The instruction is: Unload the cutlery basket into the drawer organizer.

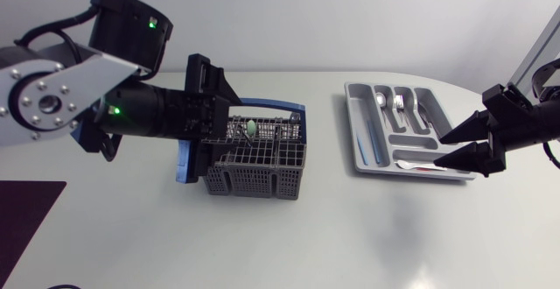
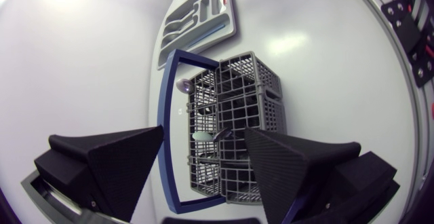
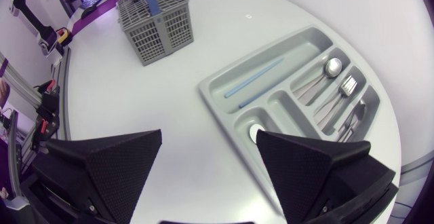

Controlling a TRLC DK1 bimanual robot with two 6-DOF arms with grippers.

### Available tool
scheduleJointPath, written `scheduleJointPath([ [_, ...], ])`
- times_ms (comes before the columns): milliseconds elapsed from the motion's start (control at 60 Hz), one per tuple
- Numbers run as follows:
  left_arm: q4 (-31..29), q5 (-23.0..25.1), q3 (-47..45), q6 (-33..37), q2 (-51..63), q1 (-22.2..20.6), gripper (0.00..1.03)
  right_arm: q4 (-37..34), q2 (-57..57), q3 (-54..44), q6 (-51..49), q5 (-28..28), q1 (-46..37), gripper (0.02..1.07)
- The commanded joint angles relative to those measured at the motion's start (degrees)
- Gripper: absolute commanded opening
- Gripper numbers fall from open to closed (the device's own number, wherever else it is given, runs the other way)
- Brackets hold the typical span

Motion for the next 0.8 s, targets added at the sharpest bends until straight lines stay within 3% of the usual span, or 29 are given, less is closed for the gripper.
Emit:
scheduleJointPath([
  [0, 4.1, -1.2, -4.9, 7.4, -0.7, 0.6, 0.96, -0.2, -5.9, -5.9, -1.4, -0.5, 2.4, 1.03],
  [333, 4.6, -4.3, -5.6, 16.8, 1.4, -0.1, 0.91, 1.2, -23.8, -18.7, 4.1, 0.1, 13.4, 1.03],
  [633, 4.3, -7.1, -4.2, 22.3, 5.1, -2.3, 0.77, 1.2, -26.1, -20.2, 5.8, 0.4, 15.9, 1.03],
  [783, 4.3, -9.3, -2.3, 24.9, 8.1, -3.4, 0.75, 1.2, -27.3, -21.0, 6.2, 0.4, 16.4, 1.03],
])
